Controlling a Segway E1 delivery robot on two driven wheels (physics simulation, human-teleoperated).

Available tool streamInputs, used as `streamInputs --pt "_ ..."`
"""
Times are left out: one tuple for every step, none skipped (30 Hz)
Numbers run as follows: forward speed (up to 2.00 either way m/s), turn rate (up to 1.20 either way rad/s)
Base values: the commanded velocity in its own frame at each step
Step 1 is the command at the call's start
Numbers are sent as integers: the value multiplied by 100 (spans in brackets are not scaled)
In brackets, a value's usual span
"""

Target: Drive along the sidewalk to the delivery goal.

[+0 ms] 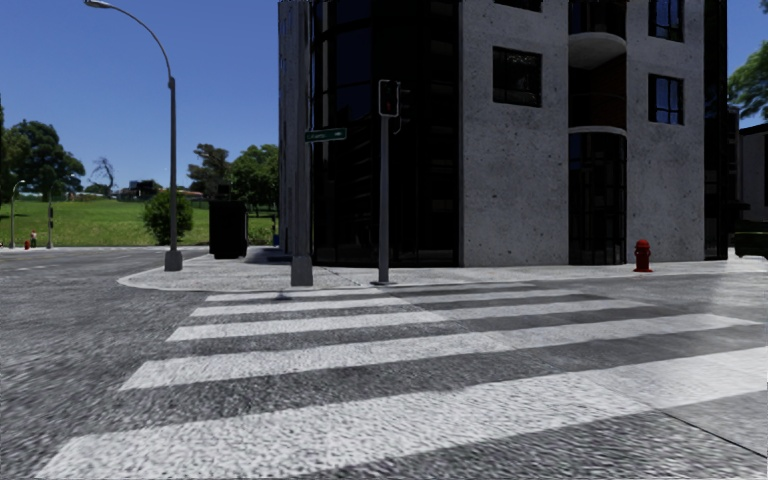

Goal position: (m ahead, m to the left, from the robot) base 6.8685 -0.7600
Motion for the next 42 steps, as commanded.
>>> streamInputs --pt "136 -44" --pt "136 -44" --pt "136 -44" --pt "136 -44" --pt "136 -44" --pt "136 -44" --pt "136 -44" --pt "136 -44" --pt "136 -44" --pt "136 -44" --pt "136 -44" --pt "136 -44" --pt "136 -44" --pt "136 -44" --pt "136 -44" --pt "136 -44" --pt "136 -44" --pt "136 -44" --pt "136 -44" --pt "136 -44" --pt "136 -44" --pt "136 -43" --pt "136 -43" --pt "136 -38" --pt "136 -27" --pt "136 -27" --pt "140 -2" --pt "200 0" --pt "200 0" --pt "200 0" --pt "200 0" --pt "200 0" --pt "200 0" --pt "200 0" --pt "200 0" --pt "200 0" --pt "200 0" --pt "200 0" --pt "200 0" --pt "200 0" --pt "200 0" --pt "200 0"
